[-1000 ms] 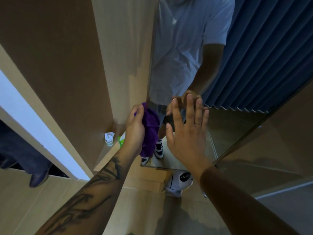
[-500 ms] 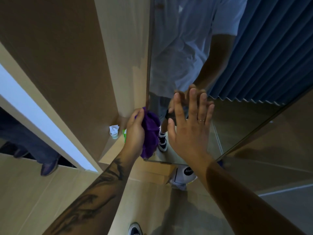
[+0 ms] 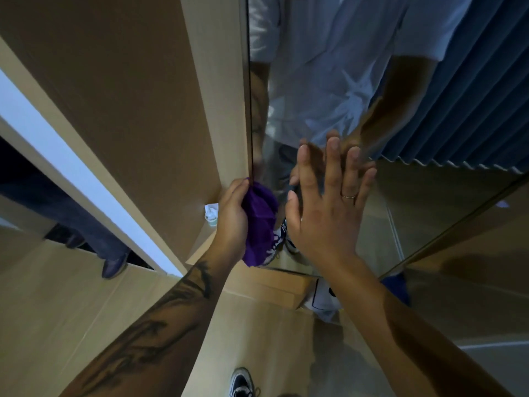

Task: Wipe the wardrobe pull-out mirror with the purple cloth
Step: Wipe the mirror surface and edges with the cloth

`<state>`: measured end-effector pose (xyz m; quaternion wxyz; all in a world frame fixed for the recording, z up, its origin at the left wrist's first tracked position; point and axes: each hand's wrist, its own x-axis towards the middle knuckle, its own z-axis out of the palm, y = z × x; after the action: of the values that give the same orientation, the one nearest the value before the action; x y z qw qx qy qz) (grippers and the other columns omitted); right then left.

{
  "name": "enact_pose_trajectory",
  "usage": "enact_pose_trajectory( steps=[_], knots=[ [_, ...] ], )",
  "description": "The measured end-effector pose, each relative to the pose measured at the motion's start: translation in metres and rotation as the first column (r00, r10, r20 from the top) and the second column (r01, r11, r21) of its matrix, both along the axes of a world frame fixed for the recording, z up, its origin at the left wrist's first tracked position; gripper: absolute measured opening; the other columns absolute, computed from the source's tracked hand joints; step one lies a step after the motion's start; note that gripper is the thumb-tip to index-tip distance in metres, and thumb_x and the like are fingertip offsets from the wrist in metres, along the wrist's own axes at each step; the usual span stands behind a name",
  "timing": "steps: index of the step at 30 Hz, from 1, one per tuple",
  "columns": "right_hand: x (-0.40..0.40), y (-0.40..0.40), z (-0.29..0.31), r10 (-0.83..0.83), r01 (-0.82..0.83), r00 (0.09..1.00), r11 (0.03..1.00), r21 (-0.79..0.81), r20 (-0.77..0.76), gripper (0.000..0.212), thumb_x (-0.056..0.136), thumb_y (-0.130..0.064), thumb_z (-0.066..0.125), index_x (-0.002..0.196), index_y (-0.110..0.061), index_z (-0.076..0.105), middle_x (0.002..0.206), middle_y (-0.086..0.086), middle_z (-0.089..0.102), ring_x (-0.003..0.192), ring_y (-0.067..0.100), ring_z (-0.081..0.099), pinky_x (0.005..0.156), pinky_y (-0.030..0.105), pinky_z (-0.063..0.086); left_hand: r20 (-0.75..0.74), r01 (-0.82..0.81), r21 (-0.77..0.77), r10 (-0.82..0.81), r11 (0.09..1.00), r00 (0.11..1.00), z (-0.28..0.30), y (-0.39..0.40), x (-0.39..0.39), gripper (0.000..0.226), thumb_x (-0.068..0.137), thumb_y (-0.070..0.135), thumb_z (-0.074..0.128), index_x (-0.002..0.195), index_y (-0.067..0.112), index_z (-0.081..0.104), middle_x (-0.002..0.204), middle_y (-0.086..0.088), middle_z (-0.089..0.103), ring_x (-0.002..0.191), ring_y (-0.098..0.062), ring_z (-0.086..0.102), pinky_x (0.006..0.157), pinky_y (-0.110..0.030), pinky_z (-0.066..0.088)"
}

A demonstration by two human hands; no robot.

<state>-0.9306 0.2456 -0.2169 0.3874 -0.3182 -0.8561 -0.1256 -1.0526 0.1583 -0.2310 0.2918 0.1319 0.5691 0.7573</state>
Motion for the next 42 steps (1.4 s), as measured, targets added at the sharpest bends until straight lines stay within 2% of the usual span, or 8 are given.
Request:
enact_pose_trajectory(
  steps=[6, 16, 21, 27, 31, 35, 39, 42],
  knots=[
    [-0.011, -0.001, -0.004, 0.007, -0.008, 0.995, 1.0, -0.008, -0.097, 0.074, 0.098, -0.036, 0.059, 0.162, -0.023, 0.025, 0.165, 0.011, 0.013, 0.152, 0.029, 0.002, 0.124, 0.063, 0.004, -0.136, -0.038, 0.203, 0.067, 0.979, 0.989, 0.036, 0.011, -0.009, 0.024, 0.102, 0.034, 0.054, 0.088, 0.028, 0.073, 0.092, 0.0, 0.069, 0.093, -0.015, 0.065, 0.089, -0.033, 0.051],
    [-0.003, 0.01, -0.026, 0.04, -0.036, 0.996, 0.998, 0.055, -0.084, 0.073, 0.101, -0.038, 0.054, 0.165, -0.029, 0.021, 0.169, 0.012, 0.012, 0.158, 0.027, -0.009, 0.126, 0.057, 0.001, -0.045, -0.035, 0.081, 0.039, 0.996, 0.998, -0.013, 0.003, 0.007, 0.023, 0.111, 0.019, 0.045, 0.101, 0.012, 0.065, 0.086, 0.004, 0.07, 0.082, -0.006, 0.067, 0.076, -0.02, 0.053],
    [-0.004, 0.01, -0.051, 0.022, -0.02, 0.997, 0.999, 0.027, -0.072, 0.073, 0.101, -0.039, 0.056, 0.165, -0.028, 0.022, 0.168, 0.013, 0.014, 0.158, 0.026, -0.014, 0.126, 0.057, 0.001, -0.249, 0.04, 0.223, 0.017, 0.974, 0.968, 0.023, 0.008, -0.012, 0.026, 0.107, 0.044, 0.049, 0.105, 0.034, 0.072, 0.111, -0.016, 0.069, 0.108, -0.042, 0.066, 0.101, -0.06, 0.052],
    [-0.013, 0.006, -0.057, 0.024, -0.014, 0.985, 0.998, 0.057, -0.169, 0.078, 0.099, -0.039, 0.061, 0.163, -0.028, 0.017, 0.166, 0.014, 0.017, 0.154, 0.032, 0.005, 0.126, 0.06, 0.008, -0.134, 0.061, 0.138, -0.042, 0.989, 0.99, -0.046, 0.002, -0.005, 0.025, 0.112, 0.026, 0.045, 0.106, 0.026, 0.069, 0.091, 0.01, 0.073, 0.086, -0.002, 0.07, 0.073, -0.015, 0.054],
    [-0.014, 0.016, -0.065, 0.042, -0.024, 0.985, 0.994, 0.105, -0.167, 0.076, 0.099, -0.04, 0.061, 0.162, -0.024, 0.023, 0.165, 0.015, 0.018, 0.154, 0.034, 0.006, 0.125, 0.06, 0.005, -0.215, 0.095, 0.208, -0.05, 0.974, 0.975, -0.045, 0.006, -0.013, 0.022, 0.106, 0.031, 0.051, 0.1, 0.026, 0.071, 0.086, 0.004, 0.067, 0.08, -0.008, 0.064, 0.072, -0.02, 0.054],
    [-0.022, 0.02, -0.074, 0.034, -0.001, 0.975, 0.989, 0.147, -0.219, 0.075, 0.096, -0.038, 0.064, 0.161, -0.022, 0.031, 0.168, 0.014, 0.018, 0.152, 0.049, 0.02, 0.124, 0.064, 0.01, -0.363, 0.155, 0.383, -0.006, 0.911, 0.932, -0.01, 0.02, -0.027, 0.019, 0.107, 0.03, 0.053, 0.1, 0.025, 0.07, 0.095, -0.012, 0.06, 0.087, -0.026, 0.056, 0.083, -0.046, 0.049],
    [-0.022, 0.024, -0.075, 0.042, 0.001, 0.973, 0.982, 0.187, -0.225, 0.073, 0.097, -0.042, 0.059, 0.162, -0.022, 0.032, 0.17, 0.013, 0.011, 0.157, 0.045, 0.013, 0.125, 0.064, 0.009, -0.498, 0.171, 0.407, 0.061, 0.897, 0.865, -0.024, 0.021, -0.024, 0.02, 0.112, 0.025, 0.049, 0.096, 0.023, 0.061, 0.073, 0.011, 0.059, 0.064, -0.002, 0.056, 0.063, -0.015, 0.048],
    [-0.023, 0.021, -0.076, 0.072, -0.018, 0.966, 0.977, 0.212, -0.249, 0.076, 0.096, -0.043, 0.057, 0.163, -0.022, 0.029, 0.172, 0.013, 0.011, 0.159, 0.041, 0.006, 0.125, 0.065, 0.008, -0.521, 0.165, 0.372, 0.058, 0.913, 0.851, -0.063, 0.015, -0.023, 0.018, 0.108, 0.035, 0.052, 0.098, 0.03, 0.066, 0.079, 0.006, 0.062, 0.071, -0.005, 0.058, 0.067, -0.017, 0.05]
  ],
)
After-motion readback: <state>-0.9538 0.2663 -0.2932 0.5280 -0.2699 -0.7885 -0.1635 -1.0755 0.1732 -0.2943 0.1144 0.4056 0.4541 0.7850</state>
